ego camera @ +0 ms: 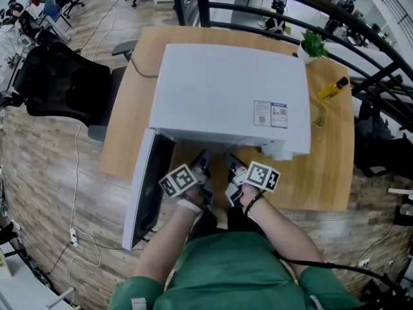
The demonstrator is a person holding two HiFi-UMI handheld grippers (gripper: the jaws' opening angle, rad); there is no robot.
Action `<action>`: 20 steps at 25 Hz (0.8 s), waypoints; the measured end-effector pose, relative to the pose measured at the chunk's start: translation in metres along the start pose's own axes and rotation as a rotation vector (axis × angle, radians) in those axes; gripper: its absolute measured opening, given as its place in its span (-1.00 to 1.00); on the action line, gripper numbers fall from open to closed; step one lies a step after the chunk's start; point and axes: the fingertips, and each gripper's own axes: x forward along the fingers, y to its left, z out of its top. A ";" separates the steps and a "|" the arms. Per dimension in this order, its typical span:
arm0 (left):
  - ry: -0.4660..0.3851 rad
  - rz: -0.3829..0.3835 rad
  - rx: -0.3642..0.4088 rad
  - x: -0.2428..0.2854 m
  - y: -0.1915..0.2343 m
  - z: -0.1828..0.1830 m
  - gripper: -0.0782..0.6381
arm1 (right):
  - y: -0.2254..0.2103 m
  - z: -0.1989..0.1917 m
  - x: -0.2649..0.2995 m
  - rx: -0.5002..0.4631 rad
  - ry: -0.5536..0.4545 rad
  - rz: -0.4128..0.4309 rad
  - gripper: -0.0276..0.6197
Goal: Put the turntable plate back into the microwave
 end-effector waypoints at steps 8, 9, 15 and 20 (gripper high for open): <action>0.007 0.022 -0.013 0.007 0.010 0.004 -0.67 | -0.006 0.010 0.010 0.020 -0.019 -0.019 -0.84; 0.007 0.024 -0.014 0.007 0.011 0.004 -0.67 | -0.006 0.013 0.011 0.024 -0.026 -0.023 -0.84; 0.013 0.012 -0.017 0.013 0.008 0.002 -0.67 | -0.006 0.019 0.017 0.014 -0.017 -0.034 -0.84; 0.015 0.014 -0.019 0.020 0.005 0.001 -0.67 | -0.005 0.015 0.020 0.000 -0.007 -0.037 -0.84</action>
